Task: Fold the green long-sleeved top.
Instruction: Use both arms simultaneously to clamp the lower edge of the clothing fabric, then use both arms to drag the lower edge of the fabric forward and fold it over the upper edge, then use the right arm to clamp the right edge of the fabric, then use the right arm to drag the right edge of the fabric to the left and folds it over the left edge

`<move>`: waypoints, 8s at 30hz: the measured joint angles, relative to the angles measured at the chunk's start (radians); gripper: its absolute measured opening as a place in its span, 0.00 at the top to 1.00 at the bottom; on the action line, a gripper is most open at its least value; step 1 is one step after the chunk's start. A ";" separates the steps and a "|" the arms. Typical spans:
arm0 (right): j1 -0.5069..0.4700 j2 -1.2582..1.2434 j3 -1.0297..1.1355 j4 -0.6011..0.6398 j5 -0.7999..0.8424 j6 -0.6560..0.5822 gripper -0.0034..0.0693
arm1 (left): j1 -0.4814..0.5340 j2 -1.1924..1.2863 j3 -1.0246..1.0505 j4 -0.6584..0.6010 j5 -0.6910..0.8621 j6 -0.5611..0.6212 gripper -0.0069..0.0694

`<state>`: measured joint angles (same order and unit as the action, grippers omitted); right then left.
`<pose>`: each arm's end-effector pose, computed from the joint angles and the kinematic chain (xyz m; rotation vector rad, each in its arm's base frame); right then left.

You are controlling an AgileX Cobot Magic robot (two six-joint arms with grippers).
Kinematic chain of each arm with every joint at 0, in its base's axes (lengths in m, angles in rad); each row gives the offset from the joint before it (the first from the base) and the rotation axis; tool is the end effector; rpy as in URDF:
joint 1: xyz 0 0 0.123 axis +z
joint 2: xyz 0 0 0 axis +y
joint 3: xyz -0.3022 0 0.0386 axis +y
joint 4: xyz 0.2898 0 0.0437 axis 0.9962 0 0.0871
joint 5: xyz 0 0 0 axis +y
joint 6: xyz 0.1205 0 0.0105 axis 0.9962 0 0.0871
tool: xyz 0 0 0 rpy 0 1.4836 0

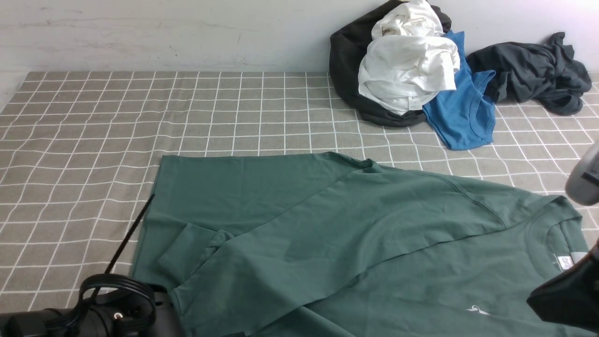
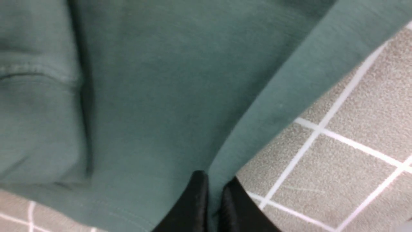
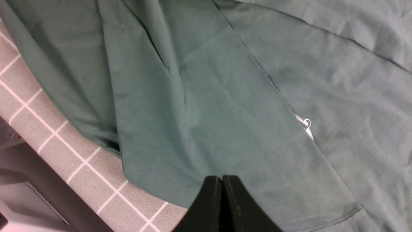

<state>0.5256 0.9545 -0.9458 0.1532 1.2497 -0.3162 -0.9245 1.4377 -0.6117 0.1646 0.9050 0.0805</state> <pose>0.1589 0.1124 0.3230 -1.0991 2.5189 0.2706 0.1442 -0.1652 0.1245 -1.6453 -2.6491 -0.2256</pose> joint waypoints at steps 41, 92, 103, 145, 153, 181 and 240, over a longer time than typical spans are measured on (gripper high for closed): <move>0.000 0.341 0.546 -0.501 -0.558 -0.502 0.46 | 0.143 -0.049 -0.003 -0.133 0.035 0.172 0.90; -0.403 0.950 -0.501 -0.084 -0.412 -0.690 0.95 | 0.670 0.663 -1.218 -0.060 0.125 0.477 0.88; -0.417 1.042 -0.504 -0.101 -0.552 -0.502 0.86 | 0.693 0.720 -1.221 -0.060 -0.016 0.431 0.73; -0.320 1.240 -0.628 0.088 -0.874 0.060 0.62 | 0.719 0.734 -1.342 -0.157 0.251 0.183 0.74; -0.441 1.152 -0.742 0.058 -0.539 0.134 0.62 | 0.719 0.734 -1.342 -0.157 0.299 0.187 0.74; -0.772 0.887 -0.204 -0.001 -0.527 0.140 0.27 | 0.683 0.449 -0.676 -0.275 0.121 0.173 0.92; -0.168 0.683 -0.713 -0.077 -0.219 0.087 0.92 | 0.683 -0.175 -0.640 -0.340 0.293 0.219 0.92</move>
<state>0.3573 1.6371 -1.6584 0.0760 1.0305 -0.2289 -0.2413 1.2627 -1.2515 -0.1753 1.1981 0.2993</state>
